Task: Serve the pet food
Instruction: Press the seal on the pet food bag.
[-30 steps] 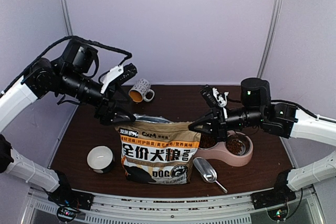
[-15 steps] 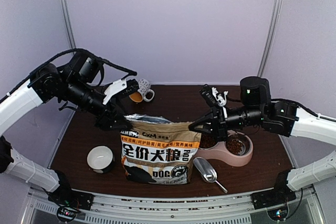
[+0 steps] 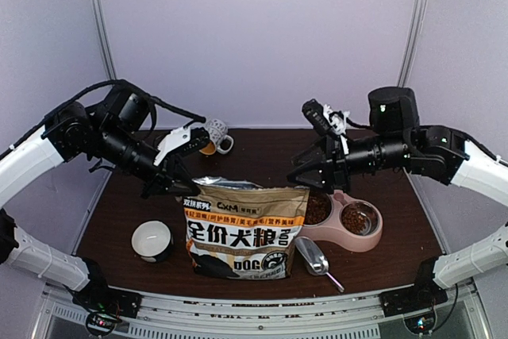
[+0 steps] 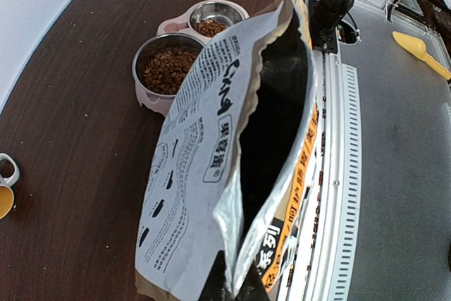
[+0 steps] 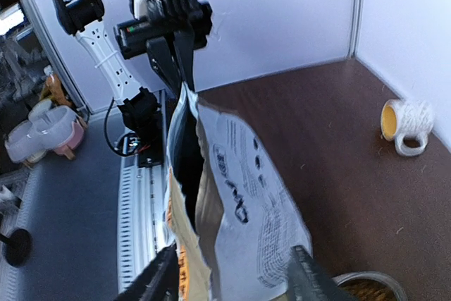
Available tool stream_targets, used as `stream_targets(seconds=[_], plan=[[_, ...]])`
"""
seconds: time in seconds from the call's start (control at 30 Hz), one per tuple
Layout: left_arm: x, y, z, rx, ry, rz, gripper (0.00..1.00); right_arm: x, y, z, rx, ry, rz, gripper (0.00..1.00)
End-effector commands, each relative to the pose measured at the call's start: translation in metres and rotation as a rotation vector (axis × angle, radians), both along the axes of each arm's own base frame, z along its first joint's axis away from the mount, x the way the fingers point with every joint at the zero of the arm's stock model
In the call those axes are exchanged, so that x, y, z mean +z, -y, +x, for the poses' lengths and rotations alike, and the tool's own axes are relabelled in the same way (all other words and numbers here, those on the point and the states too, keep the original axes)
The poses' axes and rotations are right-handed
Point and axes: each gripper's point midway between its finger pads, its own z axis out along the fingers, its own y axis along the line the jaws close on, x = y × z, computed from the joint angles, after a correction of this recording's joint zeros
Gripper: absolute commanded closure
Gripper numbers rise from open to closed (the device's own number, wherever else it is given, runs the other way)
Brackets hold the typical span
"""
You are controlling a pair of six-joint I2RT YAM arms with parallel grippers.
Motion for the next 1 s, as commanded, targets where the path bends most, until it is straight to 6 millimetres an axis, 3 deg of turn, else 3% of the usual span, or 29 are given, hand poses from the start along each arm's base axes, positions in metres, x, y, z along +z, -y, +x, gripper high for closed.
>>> stream_targets(seconds=[0.0,0.1,0.17,0.27,0.53,0.73,0.83,0.9,0.97], plan=[[0.032,0.002,-0.012,-0.051,0.042,-0.121,1.0,0.036,-0.005,0.003,-0.03,0.071,0.009,0.37],[0.039,0.001,-0.015,-0.061,0.056,-0.139,1.0,0.038,-0.02,0.0,-0.009,0.086,-0.025,0.28],[0.044,0.001,-0.015,-0.064,0.069,-0.148,1.0,0.037,-0.032,-0.004,0.015,0.093,-0.055,0.16],[0.048,0.001,-0.015,-0.069,0.082,-0.155,1.0,0.033,-0.053,-0.005,0.041,0.099,-0.095,0.11],[0.052,0.002,-0.014,-0.071,0.091,-0.168,1.0,0.009,-0.088,-0.009,0.067,0.131,-0.215,0.1],[0.058,0.001,-0.013,-0.059,0.117,-0.193,1.0,-0.02,-0.094,-0.006,0.036,0.145,-0.312,0.13],[0.061,0.002,-0.013,-0.057,0.124,-0.212,1.0,-0.032,-0.091,0.003,0.004,0.16,-0.371,0.24],[0.062,0.003,-0.013,-0.058,0.122,-0.22,1.0,-0.034,-0.088,0.011,-0.036,0.179,-0.394,0.43],[0.063,0.004,-0.013,-0.061,0.121,-0.226,1.0,-0.031,-0.085,0.018,-0.076,0.203,-0.398,0.71]])
